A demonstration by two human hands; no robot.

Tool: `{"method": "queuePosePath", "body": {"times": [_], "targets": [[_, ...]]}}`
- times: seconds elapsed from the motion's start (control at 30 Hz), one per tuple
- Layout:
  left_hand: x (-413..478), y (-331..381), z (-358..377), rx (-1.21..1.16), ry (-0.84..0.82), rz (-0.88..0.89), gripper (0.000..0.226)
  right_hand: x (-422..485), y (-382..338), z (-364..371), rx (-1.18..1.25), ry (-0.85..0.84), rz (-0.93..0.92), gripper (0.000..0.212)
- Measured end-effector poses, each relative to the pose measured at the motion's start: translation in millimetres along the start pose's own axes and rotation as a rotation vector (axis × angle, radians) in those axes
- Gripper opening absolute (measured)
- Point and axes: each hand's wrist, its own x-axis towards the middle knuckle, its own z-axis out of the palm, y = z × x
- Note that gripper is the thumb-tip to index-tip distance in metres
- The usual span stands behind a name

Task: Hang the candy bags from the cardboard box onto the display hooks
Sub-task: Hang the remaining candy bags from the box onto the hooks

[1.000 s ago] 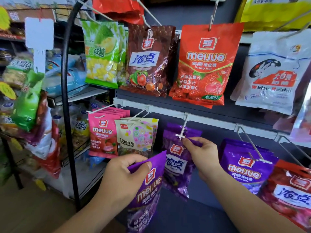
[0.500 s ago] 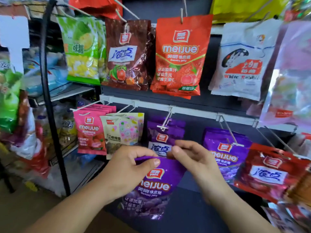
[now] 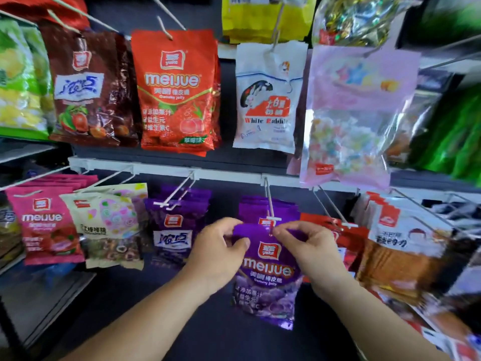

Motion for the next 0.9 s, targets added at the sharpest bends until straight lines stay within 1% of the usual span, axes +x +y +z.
{"method": "queuePosePath", "body": {"times": [0.13,0.2,0.3,0.4,0.47,0.57,0.6,0.67,0.73,0.77,0.8,0.87,0.9], "targets": [[6.0,-9.4,4.1,-0.078,0.019,-0.097,0.025,25.0,5.6,-1.1,-0.048,0.001,0.003,0.004],[7.0,-16.1,2.6,-0.077,0.042,-0.13,0.031,36.8,12.0,1.5,-0.078,0.016,-0.007,0.002],[7.5,-23.3,0.1,-0.055,0.058,-0.131,0.035,49.9,21.8,3.1,-0.095,0.039,-0.011,0.003],[9.2,-25.5,-2.6,-0.028,0.054,-0.107,0.034,62.6,29.5,3.4,-0.208,0.088,-0.05,0.002],[9.4,-26.2,-4.1,0.006,0.042,-0.09,0.032,70.0,30.5,5.3,-0.328,0.133,-0.126,0.007],[4.3,-28.1,-8.5,0.02,0.026,-0.084,0.028,70.2,28.5,6.6,-0.437,0.186,-0.19,0.014],[0.3,-28.8,-11.6,0.017,0.013,-0.086,0.027,64.9,28.6,5.3,-0.501,0.214,-0.231,0.019],[-11.3,-30.5,-20.3,0.024,-0.026,-0.084,0.024,45.3,33.0,1.5,-0.661,0.288,-0.378,0.029],[-25.9,-34.5,-30.7,0.038,-0.05,-0.074,0.024,15.8,42.0,-0.7,-0.8,0.335,-0.546,0.027],[-34.2,-37.7,-36.7,0.052,-0.061,-0.071,0.024,-0.1,48.5,-0.2,-0.841,0.323,-0.588,0.024],[-43.3,-41.7,-43.3,0.066,-0.074,-0.071,0.024,-15.9,54.6,2.7,-0.846,0.272,-0.585,0.02],[-64.1,-55.1,-58.0,0.096,-0.11,-0.083,0.026,-44.4,61.1,15.4,-0.799,0.101,-0.492,0.007],[-75.3,-65.4,-66.7,0.122,-0.129,-0.093,0.025,-54.8,64.7,25.2,-0.785,0.004,-0.435,0.005]]}}
